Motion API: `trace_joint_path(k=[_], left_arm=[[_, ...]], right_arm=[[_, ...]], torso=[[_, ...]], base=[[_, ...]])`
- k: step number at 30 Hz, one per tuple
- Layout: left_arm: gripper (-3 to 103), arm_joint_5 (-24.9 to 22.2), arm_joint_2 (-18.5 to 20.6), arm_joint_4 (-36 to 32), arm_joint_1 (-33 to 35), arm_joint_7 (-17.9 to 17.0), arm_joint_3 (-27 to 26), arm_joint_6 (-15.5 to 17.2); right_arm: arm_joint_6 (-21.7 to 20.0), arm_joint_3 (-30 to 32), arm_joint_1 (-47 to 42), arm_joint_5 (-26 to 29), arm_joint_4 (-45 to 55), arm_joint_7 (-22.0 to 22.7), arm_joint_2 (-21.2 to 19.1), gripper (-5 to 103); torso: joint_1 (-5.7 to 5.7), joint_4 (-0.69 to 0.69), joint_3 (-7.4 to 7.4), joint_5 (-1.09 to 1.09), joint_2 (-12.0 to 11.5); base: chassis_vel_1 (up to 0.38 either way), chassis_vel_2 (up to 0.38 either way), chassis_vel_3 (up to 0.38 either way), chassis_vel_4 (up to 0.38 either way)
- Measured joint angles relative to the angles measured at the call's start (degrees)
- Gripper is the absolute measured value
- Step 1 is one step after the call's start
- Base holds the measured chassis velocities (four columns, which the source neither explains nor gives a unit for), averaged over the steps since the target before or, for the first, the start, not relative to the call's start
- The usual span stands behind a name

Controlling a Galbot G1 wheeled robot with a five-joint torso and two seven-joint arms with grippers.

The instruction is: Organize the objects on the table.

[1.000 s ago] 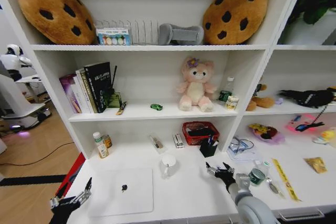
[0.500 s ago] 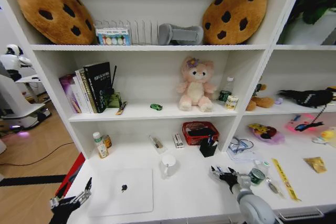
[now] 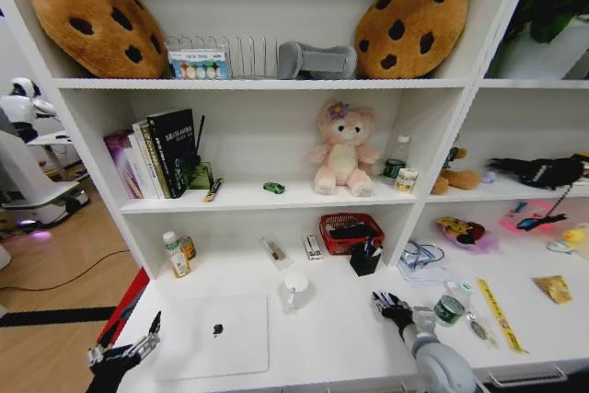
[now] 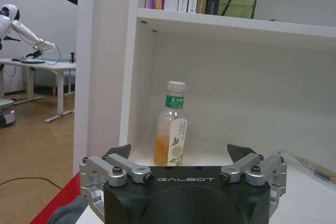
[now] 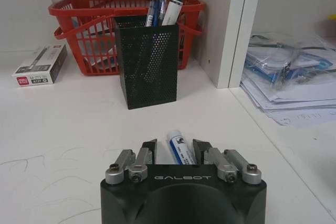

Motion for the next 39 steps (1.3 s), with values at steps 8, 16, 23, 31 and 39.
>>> trace_joint_path(k=[8, 16, 23, 31, 39], left_arm=[[100, 0.00, 0.00, 0.00, 0.00, 0.00, 0.00, 0.00], [100, 0.00, 0.00, 0.00, 0.00, 0.00, 0.00, 0.00], [100, 0.00, 0.00, 0.00, 0.00, 0.00, 0.00, 0.00], [100, 0.00, 0.00, 0.00, 0.00, 0.00, 0.00, 0.00], [100, 0.00, 0.00, 0.00, 0.00, 0.00, 0.00, 0.00]], right_arm=[[-0.30, 0.12, 0.57, 0.26, 0.33, 0.16, -0.17, 14], [3.25, 0.49, 0.99, -6.04, 2.66, -1.00, -0.37, 13], [17.63, -0.27, 5.99, -21.64, 1.83, -5.09, -0.70, 13], [23.11, -3.10, 13.28, -24.76, -2.79, -5.37, 0.34, 13], [23.89, -7.93, 24.74, -23.51, -11.81, -5.17, 1.44, 13]], torso=[[0.00, 0.00, 0.01, 0.04, 0.00], [0.00, 0.00, 0.01, 0.02, 0.00], [0.00, 0.01, 0.01, 0.02, -0.01], [0.00, 0.00, 0.01, 0.02, -0.01], [0.00, 0.02, 0.01, 0.02, -0.01]], base=[[0.000, 0.000, 0.000, 0.000], [0.000, 0.000, 0.000, 0.000], [0.000, 0.000, 0.000, 0.000], [0.000, 0.000, 0.000, 0.000], [0.000, 0.000, 0.000, 0.000]])
